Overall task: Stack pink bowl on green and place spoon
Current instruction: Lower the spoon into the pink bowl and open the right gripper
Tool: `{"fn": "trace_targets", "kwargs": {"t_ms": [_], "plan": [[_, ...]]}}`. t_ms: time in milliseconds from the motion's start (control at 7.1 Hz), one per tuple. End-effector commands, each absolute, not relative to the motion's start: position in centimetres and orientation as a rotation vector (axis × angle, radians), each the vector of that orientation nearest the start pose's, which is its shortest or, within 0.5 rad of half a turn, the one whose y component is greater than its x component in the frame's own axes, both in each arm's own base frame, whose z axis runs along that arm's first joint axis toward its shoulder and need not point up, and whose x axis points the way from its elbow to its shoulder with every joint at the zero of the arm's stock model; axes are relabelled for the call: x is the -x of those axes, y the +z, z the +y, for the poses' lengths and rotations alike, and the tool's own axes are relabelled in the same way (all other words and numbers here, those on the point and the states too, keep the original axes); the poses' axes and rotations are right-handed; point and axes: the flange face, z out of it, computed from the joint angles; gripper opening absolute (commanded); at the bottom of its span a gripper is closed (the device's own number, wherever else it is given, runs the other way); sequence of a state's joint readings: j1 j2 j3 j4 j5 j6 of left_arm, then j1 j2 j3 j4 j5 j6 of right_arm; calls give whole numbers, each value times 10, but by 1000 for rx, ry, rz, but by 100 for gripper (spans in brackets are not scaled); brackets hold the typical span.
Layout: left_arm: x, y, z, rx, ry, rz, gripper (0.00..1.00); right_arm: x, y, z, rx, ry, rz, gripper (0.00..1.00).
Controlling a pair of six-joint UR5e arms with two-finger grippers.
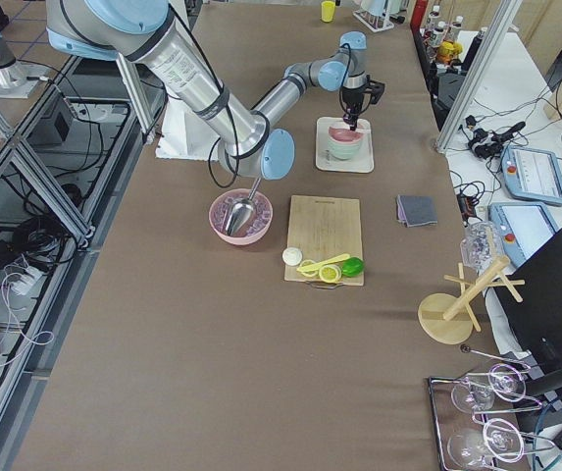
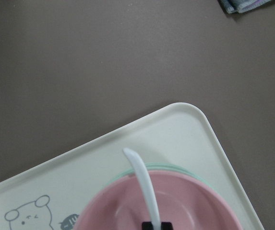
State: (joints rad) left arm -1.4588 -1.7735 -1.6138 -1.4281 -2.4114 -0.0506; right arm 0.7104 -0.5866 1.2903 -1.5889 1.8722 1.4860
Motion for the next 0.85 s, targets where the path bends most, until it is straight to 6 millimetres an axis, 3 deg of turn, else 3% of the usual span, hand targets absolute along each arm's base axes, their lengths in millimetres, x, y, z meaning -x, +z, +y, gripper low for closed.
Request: {"fn": "trace_targets", "kwargs": {"t_ms": [0, 141, 282, 423, 704], "plan": [[-5, 539, -575, -28, 101, 845, 99, 532, 155, -594, -8, 488, -748, 0], [-5, 539, -575, -27, 99, 845, 99, 532, 156, -594, -9, 489, -748, 28], [-5, 540, -575, -26, 99, 845, 99, 532, 157, -595, -33, 492, -737, 73], [-5, 540, -575, -26, 99, 845, 99, 534, 159, -594, -62, 494, -726, 95], [-6, 541, -575, -18, 97, 845, 99, 528, 158, -598, -71, 488, -728, 99]]}}
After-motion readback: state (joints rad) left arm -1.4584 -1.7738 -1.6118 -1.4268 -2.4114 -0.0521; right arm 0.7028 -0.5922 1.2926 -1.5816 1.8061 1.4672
